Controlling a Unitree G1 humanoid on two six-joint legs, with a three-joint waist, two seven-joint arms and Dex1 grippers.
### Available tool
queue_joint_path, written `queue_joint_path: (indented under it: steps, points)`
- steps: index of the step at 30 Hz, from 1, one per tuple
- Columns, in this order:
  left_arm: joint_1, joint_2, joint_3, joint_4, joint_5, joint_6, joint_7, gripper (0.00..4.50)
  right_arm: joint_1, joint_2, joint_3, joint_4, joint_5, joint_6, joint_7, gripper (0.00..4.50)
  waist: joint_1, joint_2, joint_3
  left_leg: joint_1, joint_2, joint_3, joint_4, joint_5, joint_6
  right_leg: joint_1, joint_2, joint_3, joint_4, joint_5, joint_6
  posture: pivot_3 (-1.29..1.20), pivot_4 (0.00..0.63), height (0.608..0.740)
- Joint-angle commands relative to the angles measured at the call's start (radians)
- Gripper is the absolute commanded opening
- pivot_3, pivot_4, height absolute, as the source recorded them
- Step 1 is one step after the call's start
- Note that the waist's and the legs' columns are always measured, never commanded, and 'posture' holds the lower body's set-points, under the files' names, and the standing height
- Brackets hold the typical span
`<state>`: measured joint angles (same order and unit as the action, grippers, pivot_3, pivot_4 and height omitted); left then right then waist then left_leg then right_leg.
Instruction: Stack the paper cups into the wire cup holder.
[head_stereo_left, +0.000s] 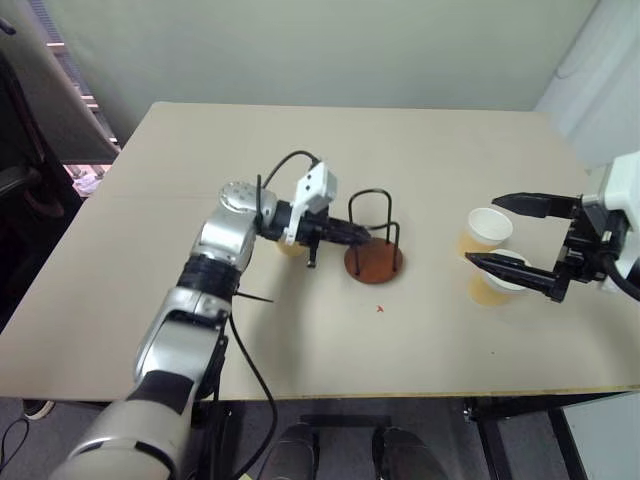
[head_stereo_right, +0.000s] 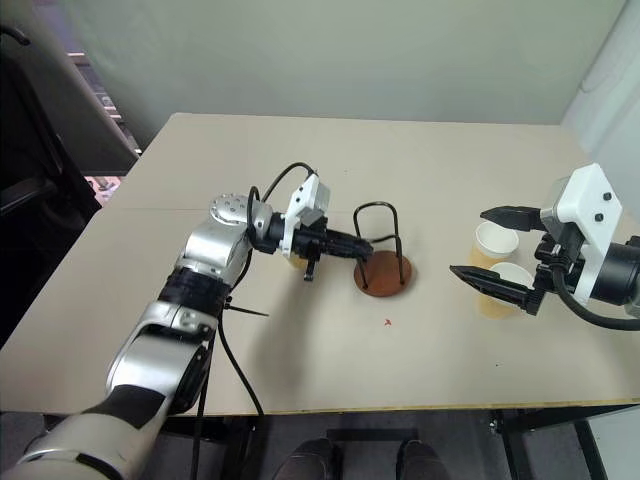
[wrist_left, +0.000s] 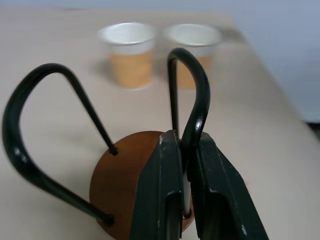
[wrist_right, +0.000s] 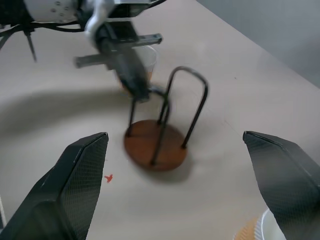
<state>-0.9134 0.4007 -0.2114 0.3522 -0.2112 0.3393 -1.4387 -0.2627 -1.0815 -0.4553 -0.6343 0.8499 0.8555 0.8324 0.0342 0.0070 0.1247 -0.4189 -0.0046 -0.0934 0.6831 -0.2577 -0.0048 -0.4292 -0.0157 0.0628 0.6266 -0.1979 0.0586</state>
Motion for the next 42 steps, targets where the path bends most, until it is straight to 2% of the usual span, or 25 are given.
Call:
queue_joint_path:
  steps: [1,4,8,11,14,19,26,30,36,39,42]
  points:
    - [0.085,0.034,-0.049,-0.256,-0.032,0.135,0.023,0.01,-0.016,0.001,0.005,-0.016,0.004,-0.018,-0.019,4.5,-0.001,0.0,0.0,0.0,0.0,0.0,0.0,0.0,0.0,0.0,0.0,0.0,0.0,0.0,0.0,0.0,0.15,0.74]
    - [0.152,0.061,-0.079,-0.357,-0.017,0.211,0.073,0.01,-0.015,0.014,0.022,-0.028,0.01,-0.014,-0.031,4.5,-0.001,0.001,-0.001,0.002,0.0,0.001,0.0,0.0,0.001,0.001,0.0,0.001,0.001,0.0,0.0,0.0,0.15,0.74]
    - [0.168,0.053,-0.092,-0.415,-0.022,0.294,0.154,0.01,-0.006,0.015,0.04,-0.024,-0.006,-0.021,-0.034,4.5,-0.001,0.002,-0.001,0.011,0.0,0.0,0.0,-0.002,0.004,0.011,-0.001,0.001,0.001,0.0,0.0,0.0,0.15,0.74]
    - [0.19,0.066,-0.12,-0.434,-0.003,0.277,0.18,0.01,-0.014,0.01,0.05,-0.016,-0.011,-0.024,-0.03,4.5,-0.003,0.002,-0.001,0.017,0.0,0.001,0.0,-0.007,0.012,0.016,-0.003,0.001,0.0,-0.001,-0.002,0.0,0.15,0.74]
    - [0.205,0.068,-0.138,-0.45,-0.005,0.302,0.2,0.01,0.008,-0.01,0.057,-0.006,-0.042,-0.031,-0.012,4.5,-0.003,0.002,-0.001,0.019,0.0,0.001,0.0,-0.007,0.013,0.018,-0.002,0.001,0.0,-0.002,-0.004,0.0,0.15,0.74]
    - [0.203,0.062,-0.152,-0.476,-0.037,0.348,0.207,1.55,0.073,-0.067,0.082,0.034,-0.149,-0.064,0.013,4.5,-0.003,0.003,-0.002,0.018,0.0,0.001,0.0,-0.007,0.012,0.017,-0.003,0.0,0.0,-0.002,-0.004,0.0,0.15,0.74]
    - [0.205,0.098,-0.138,-0.51,-0.049,0.328,0.213,4.1,0.156,-0.121,0.107,0.098,-0.286,-0.124,0.063,4.5,-0.003,0.003,-0.002,0.017,0.0,0.001,-0.001,-0.006,0.005,0.016,-0.003,0.0,0.0,-0.002,-0.004,0.0,0.15,0.74]
    - [0.228,0.17,-0.058,-0.562,-0.112,0.333,0.194,4.1,0.2,-0.174,0.172,0.158,-0.403,-0.194,0.096,4.5,-0.003,0.003,-0.001,0.016,0.0,0.001,-0.001,-0.007,0.003,0.015,-0.003,0.0,0.0,-0.003,-0.003,0.0,0.15,0.74]
    - [0.399,0.355,0.147,-0.693,-0.226,0.319,0.162,4.1,0.13,-0.147,0.315,0.272,-0.498,-0.285,0.124,4.5,-0.02,0.003,-0.001,0.016,0.0,0.002,-0.003,-0.009,0.002,0.012,-0.003,0.001,0.0,-0.005,-0.003,0.0,0.15,0.74]
    - [0.422,0.389,0.237,-0.686,-0.251,0.293,0.197,4.1,0.08,-0.13,0.373,0.318,-0.532,-0.316,0.144,4.5,-0.015,0.004,-0.001,0.016,0.001,0.002,-0.003,-0.009,0.002,0.012,-0.003,0.001,0.0,-0.006,-0.003,0.0,0.15,0.74]
    - [0.368,0.355,0.25,-0.691,-0.276,0.315,0.266,4.1,0.031,-0.11,0.439,0.369,-0.583,-0.35,0.16,4.5,-0.003,0.004,-0.001,0.016,0.001,0.001,-0.002,-0.015,0.012,0.013,-0.003,0.001,0.0,-0.006,-0.004,0.0,0.15,0.74]
